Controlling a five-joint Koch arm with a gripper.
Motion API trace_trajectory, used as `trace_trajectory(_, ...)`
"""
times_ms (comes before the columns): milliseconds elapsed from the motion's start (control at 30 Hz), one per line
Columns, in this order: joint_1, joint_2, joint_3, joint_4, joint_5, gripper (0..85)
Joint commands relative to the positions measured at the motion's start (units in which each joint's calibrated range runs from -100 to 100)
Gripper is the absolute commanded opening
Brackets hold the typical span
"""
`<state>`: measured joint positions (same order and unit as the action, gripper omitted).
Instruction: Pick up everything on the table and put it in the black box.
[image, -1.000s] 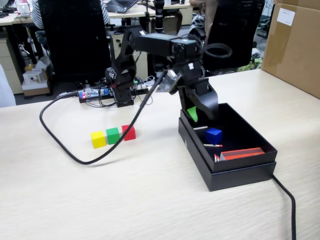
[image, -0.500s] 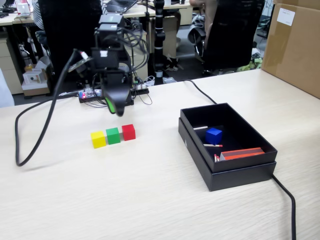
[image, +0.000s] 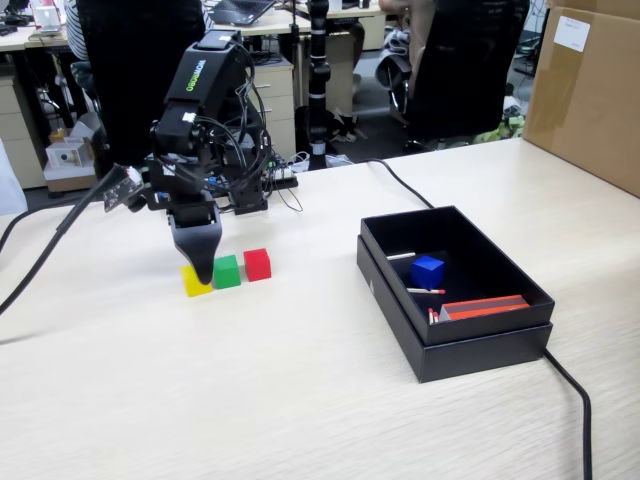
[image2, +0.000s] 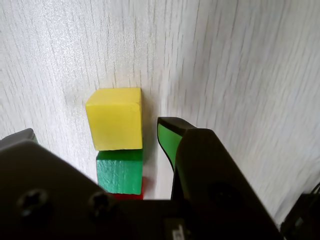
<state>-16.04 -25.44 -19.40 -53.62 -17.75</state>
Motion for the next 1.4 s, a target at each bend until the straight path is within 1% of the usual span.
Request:
trace_trajectory(0,-0.54,2.09,2.17,2.86,0.15,43.9)
trace_trajectory(167,-0.59,6.10,2.17,4.94,0.15,41.9)
trace_trajectory(200,-0.54,6.45,2.17,5.02,0.15,39.8)
trace_trajectory(233,-0.54,7.14,2.35,5.11,0.39,33.4)
trace_trajectory(333,-0.59,7.71,2.26,5.71,0.54,22.7)
trace_trajectory(433,-0.78,7.71,2.53,7.62,0.59,5.5)
trace_trajectory(467,-0.83,7.25,2.90,7.96,0.54,1.9)
trace_trajectory(567,-0.83,1.05,4.44,7.87,0.59,1.2)
trace_trajectory(667,2.10,-10.99,11.51,5.02,1.76,1.2)
trace_trajectory(700,4.79,-14.78,15.14,2.86,3.27,1.2)
trace_trajectory(733,5.67,-15.58,16.32,2.26,3.76,1.2)
trace_trajectory(767,8.79,-16.73,19.49,1.22,5.57,1.2)
trace_trajectory(900,16.56,-16.04,29.82,-4.57,10.74,1.2)
trace_trajectory(933,20.02,-13.98,34.54,-6.81,12.89,1.2)
trace_trajectory(967,21.73,-12.37,36.80,-7.50,13.92,1.2)
trace_trajectory(1000,23.74,-11.11,38.89,-7.68,14.65,1.1)
trace_trajectory(1033,27.06,-7.78,41.88,-7.68,15.73,1.2)
trace_trajectory(1100,28.96,-4.11,43.69,-7.68,16.51,1.2)
trace_trajectory(1133,31.06,-0.09,45.78,-7.68,17.29,1.2)
trace_trajectory(1167,33.46,8.40,49.23,-7.68,18.17,1.2)
trace_trajectory(1200,34.58,14.59,51.58,-7.76,18.71,1.2)
trace_trajectory(1367,36.34,29.51,59.47,-8.63,19.29,1.2)
